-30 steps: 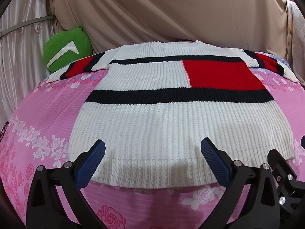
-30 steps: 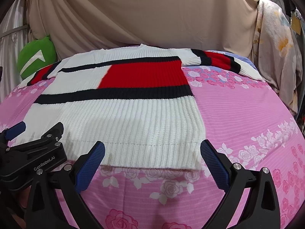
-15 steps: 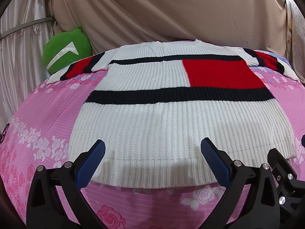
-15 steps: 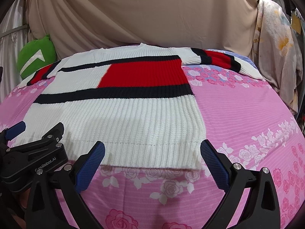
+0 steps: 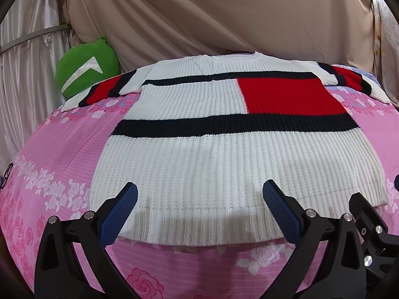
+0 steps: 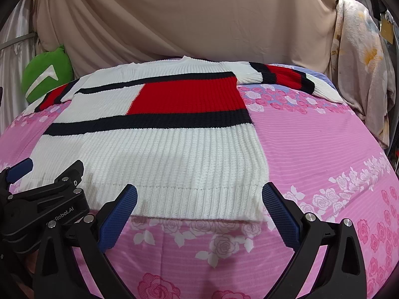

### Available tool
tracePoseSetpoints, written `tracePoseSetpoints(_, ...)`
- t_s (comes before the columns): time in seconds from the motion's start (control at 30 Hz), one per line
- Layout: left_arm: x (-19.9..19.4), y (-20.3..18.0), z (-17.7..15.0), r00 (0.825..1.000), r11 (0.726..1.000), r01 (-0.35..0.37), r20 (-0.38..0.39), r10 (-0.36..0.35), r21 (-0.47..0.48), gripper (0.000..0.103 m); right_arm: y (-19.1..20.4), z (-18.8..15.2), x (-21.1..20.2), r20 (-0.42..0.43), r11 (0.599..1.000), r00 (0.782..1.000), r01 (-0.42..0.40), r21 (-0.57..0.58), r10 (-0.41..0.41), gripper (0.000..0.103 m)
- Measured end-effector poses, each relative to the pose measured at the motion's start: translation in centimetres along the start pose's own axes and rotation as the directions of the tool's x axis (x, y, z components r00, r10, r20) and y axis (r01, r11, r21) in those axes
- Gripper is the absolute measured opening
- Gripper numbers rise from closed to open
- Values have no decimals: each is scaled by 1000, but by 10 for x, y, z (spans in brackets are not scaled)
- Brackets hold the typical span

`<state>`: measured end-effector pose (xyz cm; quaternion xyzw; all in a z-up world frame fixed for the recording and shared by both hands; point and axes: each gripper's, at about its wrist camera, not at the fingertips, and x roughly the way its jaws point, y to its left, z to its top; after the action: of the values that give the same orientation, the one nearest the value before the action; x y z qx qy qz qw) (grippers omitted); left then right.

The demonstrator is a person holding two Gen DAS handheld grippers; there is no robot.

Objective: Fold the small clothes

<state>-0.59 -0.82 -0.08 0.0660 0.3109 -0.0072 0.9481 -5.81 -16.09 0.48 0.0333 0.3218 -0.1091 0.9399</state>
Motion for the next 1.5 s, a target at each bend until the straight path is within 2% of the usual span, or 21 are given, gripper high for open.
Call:
tracePoseSetpoints(0.5,-3,-1,1,1000,1000,-18,14,18,6,98,0,1,0,0,1000,1000,0,0,0,98)
tracePoseSetpoints(1.5,3,-2,0,1000,1000,1,-9,-1,2,98,1,-1,2,-8,1000,1000,-2,5,2,98)
